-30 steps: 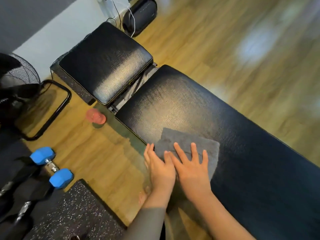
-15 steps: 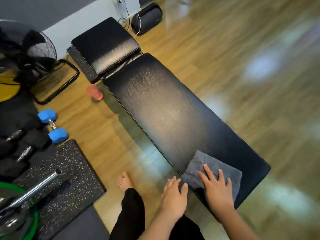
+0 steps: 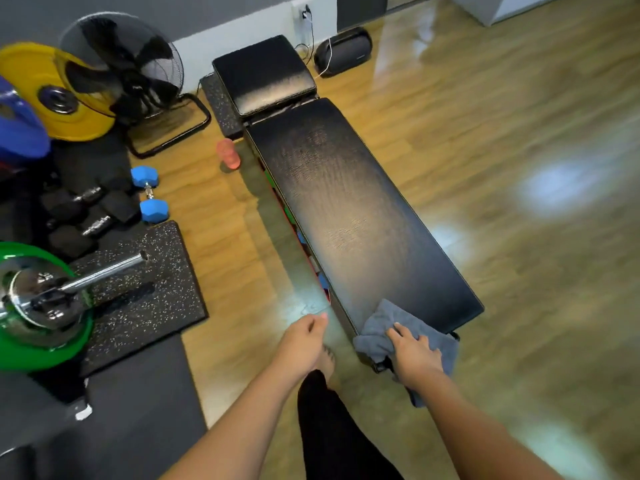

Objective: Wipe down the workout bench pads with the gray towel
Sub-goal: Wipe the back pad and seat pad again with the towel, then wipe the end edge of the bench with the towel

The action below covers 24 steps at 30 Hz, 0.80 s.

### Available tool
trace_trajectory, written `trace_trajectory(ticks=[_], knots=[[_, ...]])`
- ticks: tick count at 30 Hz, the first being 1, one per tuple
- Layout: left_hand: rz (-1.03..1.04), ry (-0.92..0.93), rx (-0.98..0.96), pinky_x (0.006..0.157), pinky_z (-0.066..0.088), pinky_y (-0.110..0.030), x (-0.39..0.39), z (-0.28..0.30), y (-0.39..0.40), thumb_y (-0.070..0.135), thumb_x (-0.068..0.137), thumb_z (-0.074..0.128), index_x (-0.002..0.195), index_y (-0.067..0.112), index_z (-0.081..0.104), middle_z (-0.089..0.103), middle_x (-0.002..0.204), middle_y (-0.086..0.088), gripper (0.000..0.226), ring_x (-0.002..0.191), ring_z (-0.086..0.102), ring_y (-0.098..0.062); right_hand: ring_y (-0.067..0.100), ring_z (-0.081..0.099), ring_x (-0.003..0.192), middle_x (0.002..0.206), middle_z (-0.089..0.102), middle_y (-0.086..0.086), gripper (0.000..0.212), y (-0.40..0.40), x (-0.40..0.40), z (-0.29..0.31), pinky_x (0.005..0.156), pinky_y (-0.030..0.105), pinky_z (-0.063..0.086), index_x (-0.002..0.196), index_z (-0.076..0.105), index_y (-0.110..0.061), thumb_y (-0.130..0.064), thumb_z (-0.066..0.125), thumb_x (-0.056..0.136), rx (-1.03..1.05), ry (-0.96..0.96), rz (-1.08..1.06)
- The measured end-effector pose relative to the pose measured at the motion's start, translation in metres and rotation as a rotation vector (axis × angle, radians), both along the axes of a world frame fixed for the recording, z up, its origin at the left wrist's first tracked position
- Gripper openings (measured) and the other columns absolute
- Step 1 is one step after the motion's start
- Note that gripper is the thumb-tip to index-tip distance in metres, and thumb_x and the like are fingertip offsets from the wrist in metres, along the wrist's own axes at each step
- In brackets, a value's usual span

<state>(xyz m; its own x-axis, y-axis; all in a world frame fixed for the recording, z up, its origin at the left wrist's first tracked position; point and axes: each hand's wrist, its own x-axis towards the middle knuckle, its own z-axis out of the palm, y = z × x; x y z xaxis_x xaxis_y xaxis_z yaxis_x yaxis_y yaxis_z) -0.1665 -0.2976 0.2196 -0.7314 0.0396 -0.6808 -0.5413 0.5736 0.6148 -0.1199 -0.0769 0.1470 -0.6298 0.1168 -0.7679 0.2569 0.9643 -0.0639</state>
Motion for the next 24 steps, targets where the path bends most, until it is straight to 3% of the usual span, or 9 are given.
trace_trajectory(ticks=[4, 8, 14, 16, 18, 20, 24], knots=[[0.083, -0.024, 0.046, 0.092, 0.048, -0.038, 0.046, -0.009, 0.035, 0.051, 0.098, 0.045, 0.095, 0.015, 0.066, 0.069, 0.098, -0.005, 0.041, 0.096, 0.063, -0.024, 0.04, 0.026, 0.14, 0.165, 0.006, -0.01, 0.085, 0.021, 0.025, 0.002, 0.105, 0.064, 0.034, 0.151, 0.018, -0.037, -0.016, 0.07, 0.087, -0.011, 0.023, 0.089], [0.147, -0.079, 0.075, 0.078, 0.041, -0.029, 0.082, -0.009, 0.079, 0.039, 0.102, 0.047, 0.097, 0.016, 0.064, 0.064, 0.098, -0.002, 0.029, 0.092, 0.058, -0.02, 0.044, 0.021, 0.143, 0.166, 0.005, -0.009, 0.086, 0.044, 0.042, 0.009, 0.106, 0.067, 0.031, 0.151, 0.02, -0.033, -0.005, 0.07, 0.086, -0.01, 0.039, 0.136], [0.321, -0.086, 0.087, 0.08, 0.039, -0.025, 0.097, -0.006, 0.147, 0.033, 0.099, 0.054, 0.094, 0.015, 0.066, 0.067, 0.104, -0.004, 0.022, 0.096, 0.058, -0.019, 0.043, 0.017, 0.145, 0.166, 0.005, -0.009, 0.075, 0.086, 0.046, 0.018, 0.109, 0.068, 0.027, 0.15, 0.024, -0.031, -0.009, 0.065, 0.092, -0.075, 0.158, 0.251], [0.441, -0.092, 0.093, 0.089, 0.043, -0.028, 0.094, -0.007, 0.167, 0.045, 0.093, 0.059, 0.11, 0.011, 0.066, 0.068, 0.117, -0.005, 0.038, 0.105, 0.06, -0.02, 0.042, 0.016, 0.146, 0.166, 0.004, -0.009, 0.069, 0.099, 0.043, 0.022, 0.11, 0.067, 0.027, 0.149, 0.025, -0.031, -0.009, 0.06, 0.094, -0.119, 0.203, 0.292], [0.577, -0.095, 0.078, 0.103, 0.046, -0.036, 0.09, -0.026, 0.181, 0.071, 0.071, 0.06, 0.126, 0.011, 0.06, 0.065, 0.128, -0.005, 0.082, 0.115, 0.061, -0.023, 0.041, 0.015, 0.147, 0.166, 0.004, -0.009, 0.061, 0.114, 0.039, 0.028, 0.112, 0.067, 0.025, 0.148, 0.026, -0.033, -0.012, 0.054, 0.098, -0.173, 0.25, 0.349], [0.676, -0.113, 0.09, 0.1, 0.05, -0.04, 0.085, -0.04, 0.193, 0.083, 0.055, 0.061, 0.125, 0.014, 0.061, 0.066, 0.126, -0.003, 0.098, 0.111, 0.064, -0.022, 0.041, 0.015, 0.148, 0.166, 0.005, -0.007, 0.054, 0.129, 0.037, 0.035, 0.113, 0.066, 0.024, 0.148, 0.027, -0.035, -0.019, 0.049, 0.101, -0.21, 0.302, 0.448], [0.727, -0.197, 0.251, 0.067, 0.05, -0.026, 0.082, -0.009, 0.224, 0.058, 0.077, 0.075, 0.102, 0.017, 0.066, 0.072, 0.093, 0.002, 0.048, 0.084, 0.068, -0.013, 0.039, 0.011, 0.149, 0.167, 0.003, -0.002, 0.055, 0.156, 0.043, 0.043, 0.116, 0.062, 0.019, 0.151, 0.024, -0.037, -0.024, 0.044, 0.102, -0.238, 0.428, 0.628]])
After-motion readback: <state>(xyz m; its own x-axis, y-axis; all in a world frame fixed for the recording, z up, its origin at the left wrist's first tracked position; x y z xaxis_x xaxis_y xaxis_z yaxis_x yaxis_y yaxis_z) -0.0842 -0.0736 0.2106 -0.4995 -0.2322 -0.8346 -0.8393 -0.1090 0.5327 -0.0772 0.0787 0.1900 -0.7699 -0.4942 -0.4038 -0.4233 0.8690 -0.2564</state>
